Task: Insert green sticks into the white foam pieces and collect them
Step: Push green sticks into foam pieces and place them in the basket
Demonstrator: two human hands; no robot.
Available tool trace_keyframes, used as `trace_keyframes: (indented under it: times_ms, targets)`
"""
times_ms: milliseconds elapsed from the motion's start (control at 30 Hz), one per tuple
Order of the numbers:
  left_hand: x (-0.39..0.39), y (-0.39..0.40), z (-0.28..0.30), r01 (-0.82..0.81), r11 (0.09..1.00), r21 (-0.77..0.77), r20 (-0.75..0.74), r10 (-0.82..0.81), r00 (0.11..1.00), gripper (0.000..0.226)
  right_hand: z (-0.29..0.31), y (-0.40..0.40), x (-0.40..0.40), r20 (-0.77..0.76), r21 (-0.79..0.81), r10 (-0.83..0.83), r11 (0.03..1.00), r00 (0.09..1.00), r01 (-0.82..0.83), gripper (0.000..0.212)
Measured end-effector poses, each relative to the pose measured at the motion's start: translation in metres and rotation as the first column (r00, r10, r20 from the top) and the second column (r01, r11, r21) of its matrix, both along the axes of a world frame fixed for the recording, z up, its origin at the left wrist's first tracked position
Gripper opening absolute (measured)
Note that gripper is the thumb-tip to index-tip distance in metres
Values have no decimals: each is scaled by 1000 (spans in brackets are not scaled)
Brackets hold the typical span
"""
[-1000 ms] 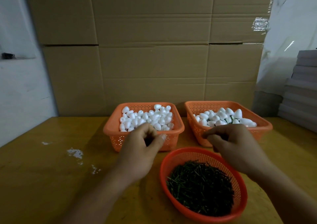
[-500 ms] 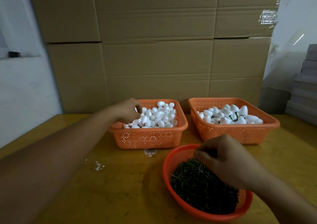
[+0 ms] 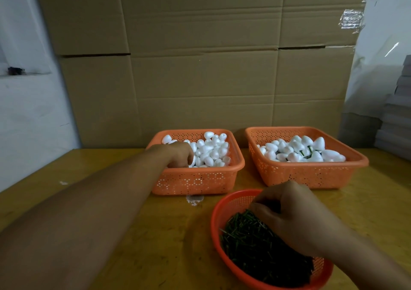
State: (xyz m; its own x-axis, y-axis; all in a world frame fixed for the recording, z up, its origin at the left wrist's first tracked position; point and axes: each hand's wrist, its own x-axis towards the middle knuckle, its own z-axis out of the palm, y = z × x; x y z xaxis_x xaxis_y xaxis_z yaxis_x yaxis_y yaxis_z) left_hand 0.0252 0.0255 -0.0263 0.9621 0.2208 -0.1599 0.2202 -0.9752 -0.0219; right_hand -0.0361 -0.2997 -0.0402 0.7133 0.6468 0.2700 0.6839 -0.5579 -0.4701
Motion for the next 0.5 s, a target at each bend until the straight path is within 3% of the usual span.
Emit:
trace_keyframes:
  times_ms: [267, 333, 400, 500]
  targets:
    - [5, 1, -9, 11, 1000, 28, -8, -11, 1000, 6, -1, 1, -2, 21, 0, 2, 1000, 1000, -2, 18]
    - [3, 1, -5, 10, 1000, 13, -6, -10, 1000, 14, 0, 1, -2, 23, 2, -2, 1000, 1000, 2, 18]
    - [1, 1, 0, -5, 998, -70, 36, 7, 999, 27, 1, 0, -2, 28, 7, -8, 1000, 1000, 8, 18]
    - [-4, -4, 6, 17, 960, -279, 198, 40, 979, 30, 2, 0, -3, 27, 9, -10, 1000, 1000, 9, 17]
